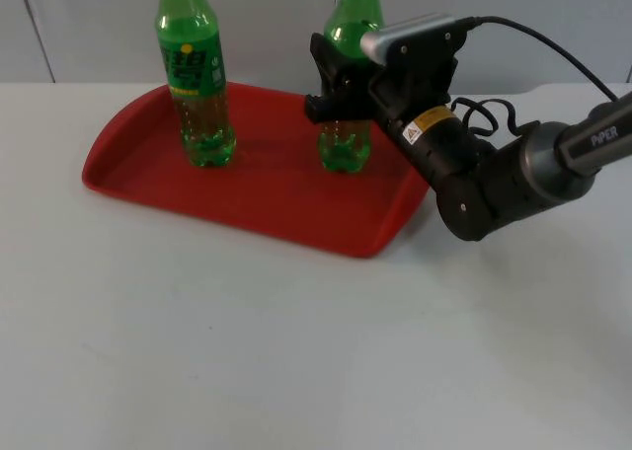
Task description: Place the bottle upright on the tray.
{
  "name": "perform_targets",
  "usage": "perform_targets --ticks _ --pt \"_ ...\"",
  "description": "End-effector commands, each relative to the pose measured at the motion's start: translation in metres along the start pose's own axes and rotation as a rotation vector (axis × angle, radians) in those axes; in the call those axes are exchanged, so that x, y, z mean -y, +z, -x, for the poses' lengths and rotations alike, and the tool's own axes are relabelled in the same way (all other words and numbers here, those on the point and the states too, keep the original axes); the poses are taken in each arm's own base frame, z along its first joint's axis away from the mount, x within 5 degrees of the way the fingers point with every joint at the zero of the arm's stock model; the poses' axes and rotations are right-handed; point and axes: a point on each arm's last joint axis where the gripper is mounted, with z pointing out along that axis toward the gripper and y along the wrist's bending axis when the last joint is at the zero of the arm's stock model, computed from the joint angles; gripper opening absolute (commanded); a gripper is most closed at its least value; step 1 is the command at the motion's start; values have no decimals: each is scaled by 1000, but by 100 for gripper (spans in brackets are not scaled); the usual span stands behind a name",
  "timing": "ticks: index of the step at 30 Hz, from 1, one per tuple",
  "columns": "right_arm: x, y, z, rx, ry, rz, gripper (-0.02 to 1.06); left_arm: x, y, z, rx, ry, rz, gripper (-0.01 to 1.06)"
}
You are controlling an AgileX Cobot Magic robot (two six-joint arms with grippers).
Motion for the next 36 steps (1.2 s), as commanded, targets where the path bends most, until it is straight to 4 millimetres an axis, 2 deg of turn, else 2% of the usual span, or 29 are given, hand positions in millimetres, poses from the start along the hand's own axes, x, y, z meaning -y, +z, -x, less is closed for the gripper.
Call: perform_targets --ticks 1,3,4,5,6,10,28,32,36 --pt "0 1 -1 -24 0 0 53 0 1 -1 2 -2 -5 105" --pt "0 1 -1 -24 -1 2 54 0 1 -1 2 -2 -5 105" --pt "0 1 -1 -24 -1 2 58 0 1 -1 2 -2 -5 105" --pt "0 1 -1 -24 -1 2 70 0 1 -1 2 -2 -5 105" --pt "0 1 -1 -24 -1 2 70 0 1 -1 2 -2 -5 105" --pt "0 1 -1 -24 -1 2 105 0 1 -1 2 -2 -5 105" --pt "-2 0 -4 -67 7 7 105 0 1 -1 2 -2 -5 105" --pt "-7 0 1 -87 1 16 105 0 1 -1 2 -2 -5 105" --pt "-6 -9 9 -179 3 12 105 0 1 -1 2 -2 -5 105"
